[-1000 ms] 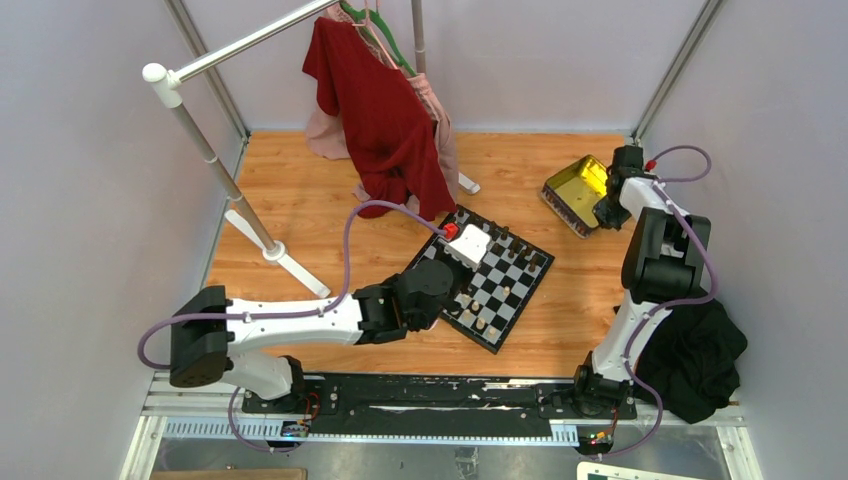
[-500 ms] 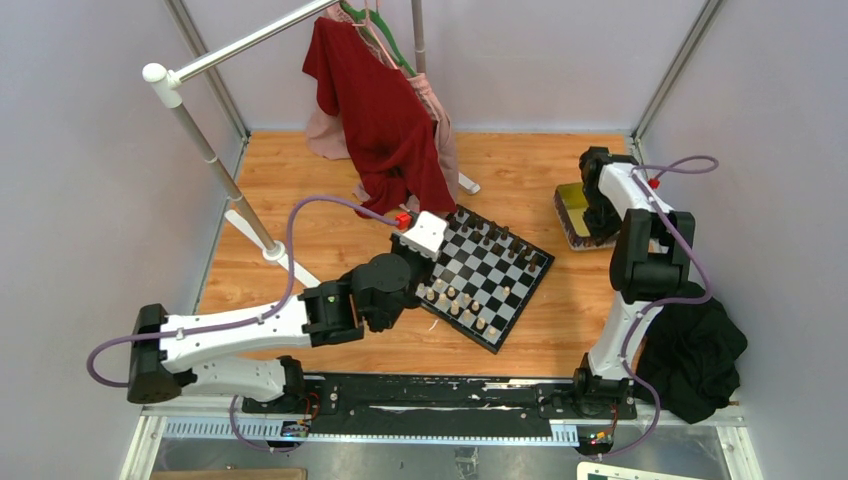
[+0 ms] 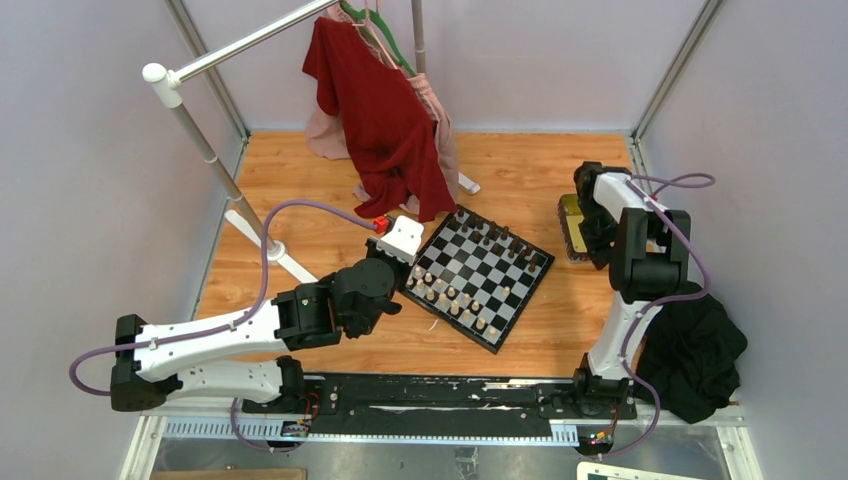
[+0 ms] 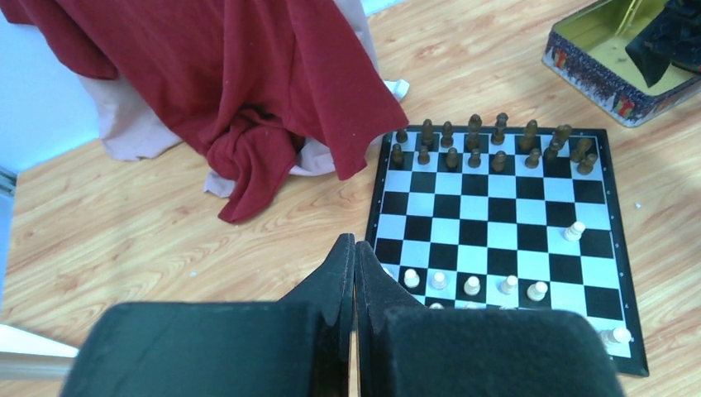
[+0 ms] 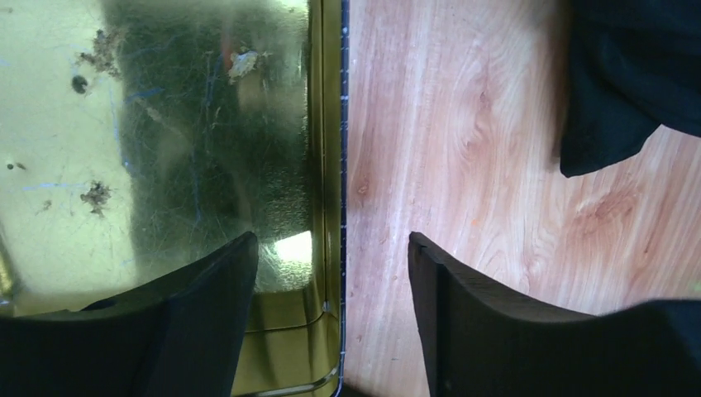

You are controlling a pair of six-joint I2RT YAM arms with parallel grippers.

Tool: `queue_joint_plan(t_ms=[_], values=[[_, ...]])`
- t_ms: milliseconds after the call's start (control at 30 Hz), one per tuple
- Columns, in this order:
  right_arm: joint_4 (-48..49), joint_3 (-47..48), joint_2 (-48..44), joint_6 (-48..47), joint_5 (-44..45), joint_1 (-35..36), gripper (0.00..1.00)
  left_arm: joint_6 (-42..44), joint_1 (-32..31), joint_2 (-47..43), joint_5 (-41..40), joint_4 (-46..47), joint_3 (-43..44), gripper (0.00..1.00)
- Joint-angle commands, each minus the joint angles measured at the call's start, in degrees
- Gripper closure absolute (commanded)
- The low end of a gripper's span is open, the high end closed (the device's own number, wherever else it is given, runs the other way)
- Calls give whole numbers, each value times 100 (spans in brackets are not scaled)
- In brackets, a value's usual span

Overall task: Set up the chess pieces on the board
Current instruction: Place the storage box at the center of the board, then adjust the storage box at the center of the board.

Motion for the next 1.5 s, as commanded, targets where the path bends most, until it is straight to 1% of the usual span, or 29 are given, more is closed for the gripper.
queue_joint_plan(t_ms=[0, 167, 300, 367, 467, 533, 600, 667, 767, 833, 967, 1167, 1400, 1467], values=[[62, -7, -191, -214, 469, 213, 26, -97, -31, -23, -216, -250, 142, 100], [66, 205, -504, -666, 683, 270, 25, -80, -31, 8, -218, -188, 151, 100], [144, 508, -677, -1332, 952, 291, 26, -58, -29, 97, -186, -114, 200, 100], [262, 681, -677, -1854, 1012, 285, 26, -38, -31, 165, -167, -85, 241, 100], [1034, 755, -614, -3298, 852, 284, 25, -6, -33, 235, -142, -75, 302, 100], [1677, 808, -468, -4440, 489, 286, 26, 20, -28, 253, -119, -73, 346, 100], [2250, 918, -229, -5622, -272, 260, 32, 46, -28, 276, -39, -110, 403, 100], [2576, 1030, 33, -6422, -929, 225, 38, 63, -24, 303, 55, -197, 499, 100], [2805, 1121, 332, -7229, -1727, 179, 43, 27, -25, 322, 107, -382, 603, 100], [2955, 1033, 400, -7527, -2016, 186, 45, 17, -23, 277, 100, -415, 609, 100], [3185, 760, 378, -7821, -2183, 177, 47, 9, -23, 136, 32, -417, 544, 99], [3428, 569, 391, -8159, -2559, 169, 53, -1, -17, 75, 19, -391, 482, 99], [3811, 212, 228, -8375, -2753, 134, 55, -1, -14, 115, 33, -379, 568, 99], [3898, 120, 155, -8599, -2751, 118, 54, 15, -16, 177, 73, -357, 618, 99]])
